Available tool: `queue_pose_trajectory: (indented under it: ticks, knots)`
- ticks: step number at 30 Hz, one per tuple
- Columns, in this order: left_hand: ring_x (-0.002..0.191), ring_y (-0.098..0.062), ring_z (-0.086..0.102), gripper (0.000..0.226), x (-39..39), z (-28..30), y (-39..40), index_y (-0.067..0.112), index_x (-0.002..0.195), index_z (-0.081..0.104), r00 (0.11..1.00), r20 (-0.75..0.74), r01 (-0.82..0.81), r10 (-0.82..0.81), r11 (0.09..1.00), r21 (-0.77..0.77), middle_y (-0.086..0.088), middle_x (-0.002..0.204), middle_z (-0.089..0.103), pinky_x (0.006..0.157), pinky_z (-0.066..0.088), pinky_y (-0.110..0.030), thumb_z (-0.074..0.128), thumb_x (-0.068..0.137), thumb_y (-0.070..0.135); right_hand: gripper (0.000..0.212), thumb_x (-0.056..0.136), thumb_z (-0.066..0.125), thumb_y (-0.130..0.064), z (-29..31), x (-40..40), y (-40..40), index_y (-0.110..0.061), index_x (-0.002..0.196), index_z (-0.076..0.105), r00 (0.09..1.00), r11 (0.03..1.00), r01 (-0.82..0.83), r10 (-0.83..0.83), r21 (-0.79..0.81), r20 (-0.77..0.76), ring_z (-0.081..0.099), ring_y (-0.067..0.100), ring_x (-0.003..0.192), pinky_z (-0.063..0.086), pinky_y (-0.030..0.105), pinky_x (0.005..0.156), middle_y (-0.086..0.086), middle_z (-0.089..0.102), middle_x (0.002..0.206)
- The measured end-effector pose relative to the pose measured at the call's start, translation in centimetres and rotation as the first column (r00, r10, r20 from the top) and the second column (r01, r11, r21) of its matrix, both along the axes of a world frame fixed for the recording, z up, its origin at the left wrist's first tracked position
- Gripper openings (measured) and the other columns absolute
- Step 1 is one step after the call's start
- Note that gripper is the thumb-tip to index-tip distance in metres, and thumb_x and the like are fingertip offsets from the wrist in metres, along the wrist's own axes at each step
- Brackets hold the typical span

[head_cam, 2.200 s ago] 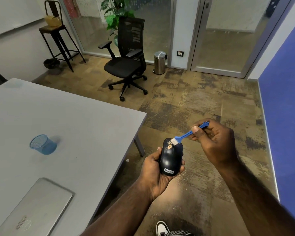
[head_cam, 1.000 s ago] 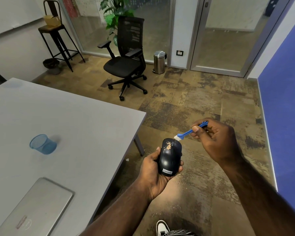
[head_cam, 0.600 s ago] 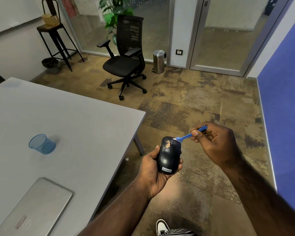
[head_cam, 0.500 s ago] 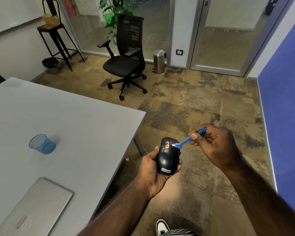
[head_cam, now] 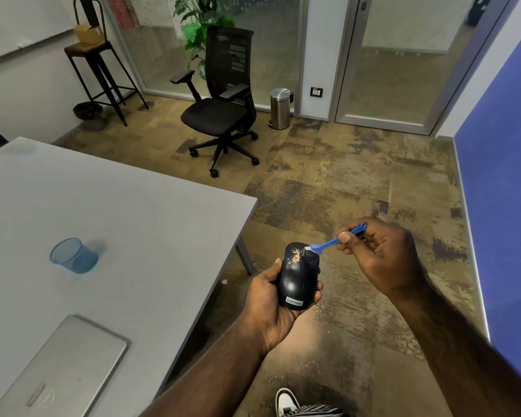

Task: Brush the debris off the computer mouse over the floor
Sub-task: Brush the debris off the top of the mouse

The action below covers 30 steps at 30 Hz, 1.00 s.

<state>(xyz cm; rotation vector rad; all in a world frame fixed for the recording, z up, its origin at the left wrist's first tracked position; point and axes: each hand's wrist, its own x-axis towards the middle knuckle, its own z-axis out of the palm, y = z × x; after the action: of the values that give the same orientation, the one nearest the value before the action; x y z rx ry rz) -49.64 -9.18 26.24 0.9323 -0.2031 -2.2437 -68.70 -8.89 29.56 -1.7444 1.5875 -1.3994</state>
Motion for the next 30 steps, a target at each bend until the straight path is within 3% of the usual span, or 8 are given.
queue_pose_trajectory:
  ticks: [5, 9, 16, 24, 30]
  knots:
    - [0.075, -0.035, 0.064, 0.057, 0.2, -0.1, 0.0, -0.009, 0.124, 0.057, 0.999, 0.023, -0.028, 0.028, 0.999, 0.015, -0.027, 0.100, 0.065, 0.062, 0.059, -0.036, 0.033, 0.101, 0.038, 0.015, 0.084, 0.066, -0.013, 0.4, -0.4, 0.7, -0.027, 0.085, 0.069, 0.995, 0.996, -0.082, 0.084, -0.028, 0.057, 0.071, 0.010, 0.066, 0.060, 0.029, 0.062, -0.007, 0.072, 0.078]
    - [0.074, -0.035, 0.064, 0.057, 0.3, 0.1, -0.2, -0.008, 0.129, 0.054, 0.999, 0.019, -0.035, 0.034, 0.999, 0.028, -0.028, 0.096, 0.065, 0.062, 0.059, -0.037, 0.034, 0.101, 0.037, 0.012, 0.085, 0.066, -0.011, 0.1, -0.2, 1.1, -0.022, 0.084, 0.070, 0.992, 0.992, -0.120, 0.122, -0.050, 0.036, 0.071, 0.012, 0.067, 0.059, 0.036, 0.060, -0.007, 0.071, 0.075]
    - [0.078, -0.036, 0.064, 0.058, 0.4, 0.0, -0.3, -0.009, 0.127, 0.055, 0.999, -0.018, -0.037, 0.038, 0.998, 0.046, -0.026, 0.106, 0.066, 0.063, 0.059, -0.038, 0.032, 0.101, 0.037, 0.015, 0.089, 0.068, -0.006, -1.0, -0.6, 0.5, -0.021, 0.092, 0.070, 0.993, 0.992, 0.104, -0.108, -0.076, -0.040, 0.071, 0.008, 0.068, 0.059, 0.037, 0.060, -0.004, 0.071, 0.074]
    - [0.084, -0.035, 0.066, 0.051, 0.7, -0.1, -0.6, -0.005, 0.127, 0.057, 0.995, 0.033, -0.098, 0.097, 0.994, 0.050, -0.028, 0.110, 0.066, 0.065, 0.059, -0.041, 0.036, 0.101, 0.035, 0.021, 0.083, 0.065, -0.007, -0.8, 0.0, 1.9, -0.028, 0.083, 0.069, 0.984, 0.988, -0.154, 0.156, -0.026, 0.082, 0.070, 0.011, 0.064, 0.059, 0.033, 0.058, -0.006, 0.070, 0.075]
    - [0.078, -0.035, 0.065, 0.059, 0.6, 0.0, -0.6, -0.010, 0.129, 0.053, 0.998, 0.015, -0.067, 0.067, 0.997, 0.045, -0.029, 0.104, 0.065, 0.063, 0.059, -0.038, 0.033, 0.101, 0.038, 0.011, 0.086, 0.064, -0.023, -0.7, 0.0, 1.6, -0.032, 0.089, 0.068, 0.993, 0.997, -0.022, 0.030, -0.071, 0.114, 0.071, 0.011, 0.066, 0.060, 0.036, 0.061, -0.007, 0.072, 0.079]
